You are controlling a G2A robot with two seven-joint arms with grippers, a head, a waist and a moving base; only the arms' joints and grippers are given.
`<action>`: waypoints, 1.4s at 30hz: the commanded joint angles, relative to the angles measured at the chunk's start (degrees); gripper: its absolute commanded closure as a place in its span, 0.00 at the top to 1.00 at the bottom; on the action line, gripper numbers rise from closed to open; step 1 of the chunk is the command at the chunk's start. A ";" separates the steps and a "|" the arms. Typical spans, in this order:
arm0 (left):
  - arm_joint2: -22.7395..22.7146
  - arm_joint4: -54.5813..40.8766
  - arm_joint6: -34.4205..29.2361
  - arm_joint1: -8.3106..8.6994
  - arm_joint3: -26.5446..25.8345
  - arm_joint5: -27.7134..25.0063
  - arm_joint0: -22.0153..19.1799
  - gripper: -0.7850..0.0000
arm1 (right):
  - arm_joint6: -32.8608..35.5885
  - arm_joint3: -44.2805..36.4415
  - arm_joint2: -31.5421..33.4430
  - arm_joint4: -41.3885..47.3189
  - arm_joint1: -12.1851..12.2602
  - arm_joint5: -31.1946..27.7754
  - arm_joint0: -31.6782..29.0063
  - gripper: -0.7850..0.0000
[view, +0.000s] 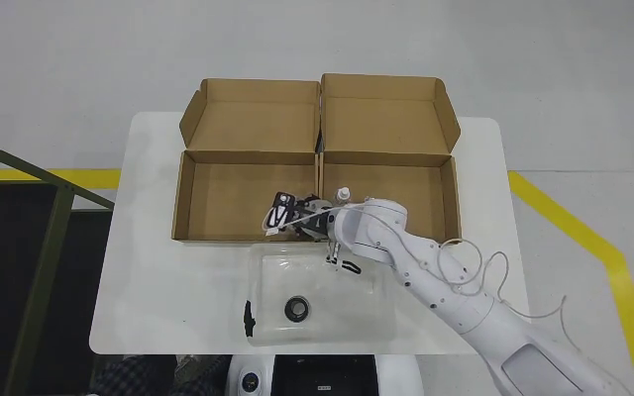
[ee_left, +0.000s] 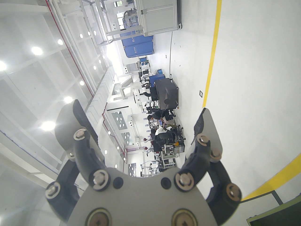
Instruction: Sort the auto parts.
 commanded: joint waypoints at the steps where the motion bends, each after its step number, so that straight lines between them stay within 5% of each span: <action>1: 0.00 0.00 0.00 0.00 0.00 0.00 0.00 1.00 | -0.06 -1.76 0.81 -0.51 0.19 -0.17 -0.38 0.39; 12: 0.00 0.00 0.00 0.00 0.00 0.00 0.00 1.00 | 0.83 -15.76 6.58 -2.63 2.07 -2.08 -6.34 0.44; 25: 0.00 0.00 0.00 0.00 0.00 0.00 0.00 1.00 | -0.62 -31.09 11.57 -7.13 5.46 -10.45 -21.49 0.45; 42: 0.00 0.00 0.00 0.00 0.00 0.00 0.00 1.00 | -6.00 -36.09 14.09 -15.78 8.78 -18.95 -34.89 0.48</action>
